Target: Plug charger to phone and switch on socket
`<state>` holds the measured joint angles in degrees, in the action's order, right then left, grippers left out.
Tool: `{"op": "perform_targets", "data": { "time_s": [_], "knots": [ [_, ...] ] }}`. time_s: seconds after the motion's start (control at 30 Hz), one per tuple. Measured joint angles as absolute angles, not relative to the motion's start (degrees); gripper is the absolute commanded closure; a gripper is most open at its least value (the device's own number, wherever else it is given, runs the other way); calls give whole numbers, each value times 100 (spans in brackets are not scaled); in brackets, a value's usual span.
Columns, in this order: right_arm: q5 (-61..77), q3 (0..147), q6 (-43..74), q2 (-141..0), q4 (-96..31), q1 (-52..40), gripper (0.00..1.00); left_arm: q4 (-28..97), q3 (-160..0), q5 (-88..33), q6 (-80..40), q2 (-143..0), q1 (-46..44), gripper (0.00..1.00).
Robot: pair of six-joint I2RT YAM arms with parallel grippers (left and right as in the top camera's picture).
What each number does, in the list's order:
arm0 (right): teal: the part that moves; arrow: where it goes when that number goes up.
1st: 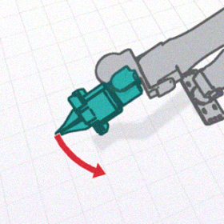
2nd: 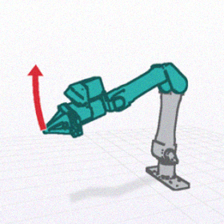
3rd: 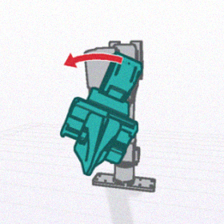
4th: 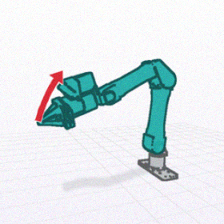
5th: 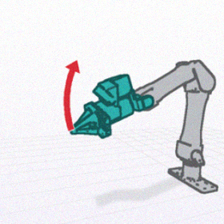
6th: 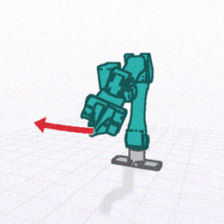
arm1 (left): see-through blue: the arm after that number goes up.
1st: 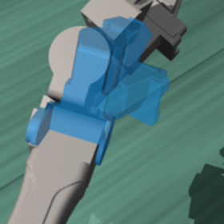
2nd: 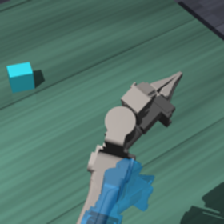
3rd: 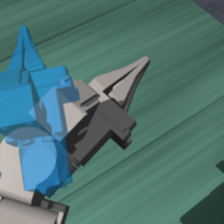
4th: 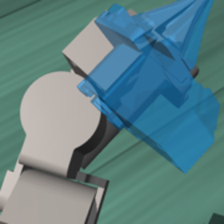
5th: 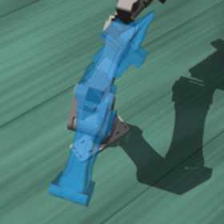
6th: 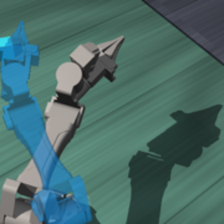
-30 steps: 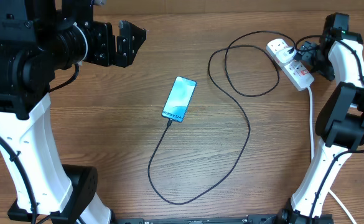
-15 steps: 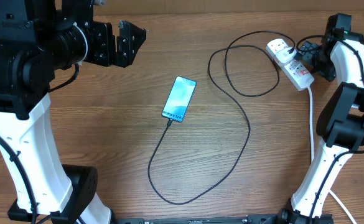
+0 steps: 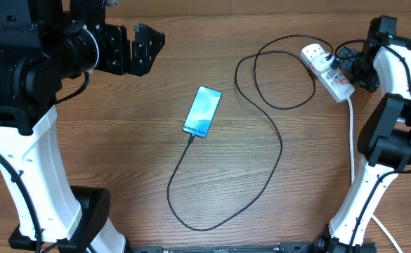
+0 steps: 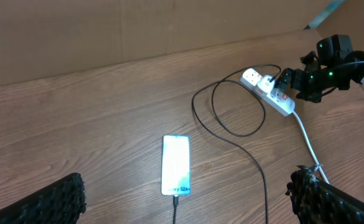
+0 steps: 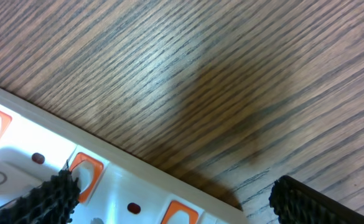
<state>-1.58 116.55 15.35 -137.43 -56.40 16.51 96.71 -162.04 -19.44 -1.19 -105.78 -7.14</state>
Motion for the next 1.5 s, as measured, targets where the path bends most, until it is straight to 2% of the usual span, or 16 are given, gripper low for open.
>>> {"op": "perform_targets", "data": {
  "time_s": [0.23,0.63,1.03,1.5],
  "knots": [
    [-97,11655,1435,-13732,-5708,1653,0,9671,-16204,-1944,-117,-10578,-714,0],
    [102,11751,1291,-13292,-7039,1653,0,9671,-16204,-1944,-117,-10578,-714,0],
    [123,11926,1584,-9762,-8879,1549,0,9673,-16204,-1942,-117,-10578,-714,0],
    [152,11686,1861,-6838,-9679,-301,0,9673,-16204,-1942,-119,-10578,-714,0]
  ]
}}
